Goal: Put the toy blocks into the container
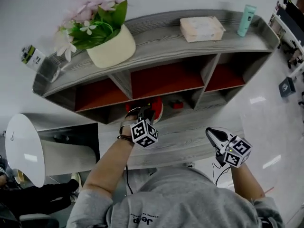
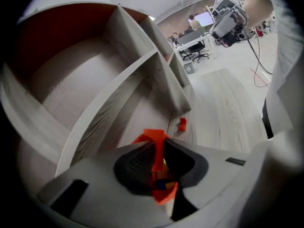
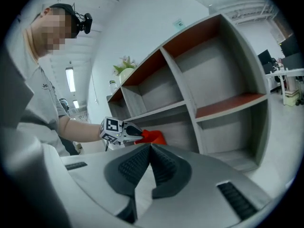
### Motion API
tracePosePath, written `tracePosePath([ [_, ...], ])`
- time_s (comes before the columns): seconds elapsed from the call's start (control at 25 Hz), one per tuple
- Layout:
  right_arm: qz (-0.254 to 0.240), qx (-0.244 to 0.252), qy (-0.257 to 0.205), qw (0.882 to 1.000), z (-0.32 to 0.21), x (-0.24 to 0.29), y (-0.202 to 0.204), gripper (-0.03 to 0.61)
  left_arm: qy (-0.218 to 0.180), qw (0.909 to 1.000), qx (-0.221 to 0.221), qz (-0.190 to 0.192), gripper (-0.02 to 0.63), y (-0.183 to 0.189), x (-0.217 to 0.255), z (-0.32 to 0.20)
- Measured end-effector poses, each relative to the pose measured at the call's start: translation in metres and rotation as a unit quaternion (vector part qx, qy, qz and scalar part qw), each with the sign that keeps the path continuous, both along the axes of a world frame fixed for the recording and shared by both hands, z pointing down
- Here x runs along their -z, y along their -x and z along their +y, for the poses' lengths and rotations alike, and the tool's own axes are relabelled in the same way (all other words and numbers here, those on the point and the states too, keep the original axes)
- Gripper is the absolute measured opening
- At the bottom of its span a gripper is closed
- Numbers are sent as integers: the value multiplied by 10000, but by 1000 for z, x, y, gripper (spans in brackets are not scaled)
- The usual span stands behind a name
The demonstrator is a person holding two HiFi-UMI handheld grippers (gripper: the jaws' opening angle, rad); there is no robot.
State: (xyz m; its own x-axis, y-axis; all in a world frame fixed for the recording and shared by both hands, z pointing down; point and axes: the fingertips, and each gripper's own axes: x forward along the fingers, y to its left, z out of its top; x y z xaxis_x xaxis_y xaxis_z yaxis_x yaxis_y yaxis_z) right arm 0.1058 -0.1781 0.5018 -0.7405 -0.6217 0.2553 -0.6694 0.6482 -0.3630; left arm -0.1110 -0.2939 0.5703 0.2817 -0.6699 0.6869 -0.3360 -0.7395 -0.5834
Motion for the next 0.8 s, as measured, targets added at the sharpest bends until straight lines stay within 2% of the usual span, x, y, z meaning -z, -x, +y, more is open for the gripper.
tracePosePath([
  [0.12,53,205,-48,9998,-8,6,28,18,17,9997,234,2,97,33,0,-5],
  [0.24,96,324,-72,9994,-14,9,45,18,17,9994,351,35,97,50,0,-10],
  [0.44,203,370,-57,9991,-18,12,53,18,-9,9983,508,299,112,57,3,-14],
  [0.6,160,372,-26,9992,-15,8,51,18,12,9973,581,440,225,57,6,-15],
  [0.8,189,338,-29,9992,-14,10,49,18,-11,9976,556,409,225,55,10,-13],
])
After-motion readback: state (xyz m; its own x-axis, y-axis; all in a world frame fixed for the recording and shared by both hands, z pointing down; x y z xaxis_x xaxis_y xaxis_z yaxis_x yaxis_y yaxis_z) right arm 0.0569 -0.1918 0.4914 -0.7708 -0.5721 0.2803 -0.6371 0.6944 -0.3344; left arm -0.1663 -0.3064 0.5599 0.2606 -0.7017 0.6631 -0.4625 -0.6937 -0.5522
